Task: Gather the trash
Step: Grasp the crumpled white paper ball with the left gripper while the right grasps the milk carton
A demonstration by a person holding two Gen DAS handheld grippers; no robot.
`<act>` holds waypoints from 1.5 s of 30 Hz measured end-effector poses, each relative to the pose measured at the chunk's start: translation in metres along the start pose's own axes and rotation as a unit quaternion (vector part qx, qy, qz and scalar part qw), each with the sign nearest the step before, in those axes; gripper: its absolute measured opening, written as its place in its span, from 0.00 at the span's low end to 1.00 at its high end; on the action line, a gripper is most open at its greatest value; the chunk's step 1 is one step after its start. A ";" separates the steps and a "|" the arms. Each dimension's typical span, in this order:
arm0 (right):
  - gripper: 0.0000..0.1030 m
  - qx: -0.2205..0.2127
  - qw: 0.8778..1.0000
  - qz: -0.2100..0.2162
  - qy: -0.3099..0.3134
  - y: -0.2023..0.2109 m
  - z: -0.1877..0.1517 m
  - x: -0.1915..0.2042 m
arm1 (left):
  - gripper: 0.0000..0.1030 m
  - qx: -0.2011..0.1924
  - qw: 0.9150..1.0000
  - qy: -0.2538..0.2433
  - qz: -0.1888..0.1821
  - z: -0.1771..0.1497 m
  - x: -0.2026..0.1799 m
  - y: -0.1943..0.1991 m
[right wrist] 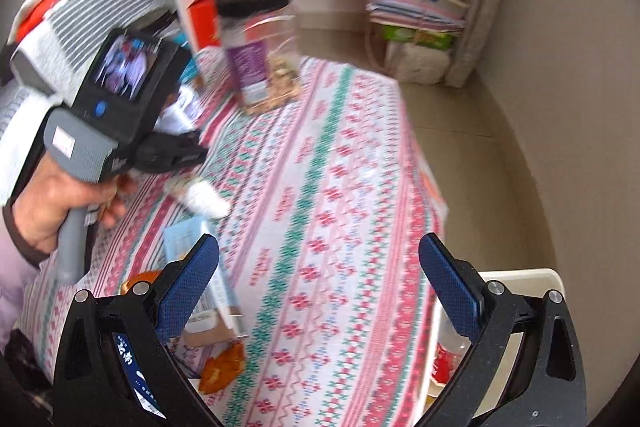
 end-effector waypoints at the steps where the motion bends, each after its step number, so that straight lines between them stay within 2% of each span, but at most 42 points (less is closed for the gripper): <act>1: 0.93 0.011 1.000 0.014 0.006 -0.006 -0.001 0.008 | 0.58 -0.001 1.000 0.005 -0.008 -0.001 0.003 0.003; 6: 0.93 0.064 0.994 0.089 -0.001 -0.030 -0.008 0.037 | 0.55 -0.017 0.999 0.046 -0.023 -0.008 0.028 0.035; 10: 0.93 0.073 0.991 0.112 0.018 -0.042 -0.010 0.062 | 0.55 -0.024 0.993 0.105 -0.055 -0.017 0.051 0.084; 16: 0.93 0.109 0.984 0.136 0.023 -0.070 -0.018 0.094 | 0.56 -0.028 0.985 0.150 -0.085 -0.056 0.073 0.152; 18: 0.89 0.121 0.983 0.139 0.018 -0.079 -0.023 0.100 | 0.56 -0.021 0.980 0.174 -0.094 -0.072 0.084 0.159; 20: 0.72 0.135 0.981 0.140 0.009 -0.086 -0.029 0.103 | 0.56 -0.002 0.977 0.193 -0.090 -0.082 0.092 0.156; 21: 0.67 0.137 0.981 0.140 0.005 -0.088 -0.031 0.104 | 0.56 0.010 0.977 0.194 -0.086 -0.085 0.094 0.153; 22: 0.55 0.134 0.981 0.138 0.003 -0.087 -0.030 0.103 | 0.56 0.015 0.977 0.194 -0.088 -0.086 0.096 0.151; 25: 0.54 0.113 0.986 0.122 -0.004 -0.081 -0.026 0.094 | 0.56 0.010 0.976 0.200 -0.081 -0.087 0.103 0.149; 29: 0.54 0.071 0.990 0.123 -0.020 -0.061 -0.008 0.087 | 0.56 0.013 0.974 0.209 -0.083 -0.087 0.106 0.146; 35: 0.54 -0.003 0.993 0.110 -0.041 -0.027 0.020 0.062 | 0.56 -0.001 0.978 0.197 -0.076 -0.086 0.099 0.152; 39: 0.55 -0.039 0.993 0.093 -0.059 -0.012 0.029 0.038 | 0.56 -0.014 0.977 0.198 -0.083 -0.084 0.094 0.158; 45: 0.55 -0.069 0.991 0.075 -0.084 0.010 0.028 0.011 | 0.56 -0.029 0.973 0.202 -0.108 -0.083 0.086 0.170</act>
Point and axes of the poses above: each gripper's, at about its wrist camera, not at the fingertips, and y roughly against the way its jaws point, x to its left, z to its top, the point moved 7 cm from there along -y, roughly the way its jaws point, and after that the axes turned 9 degrees about y, right-handed, at the moved point
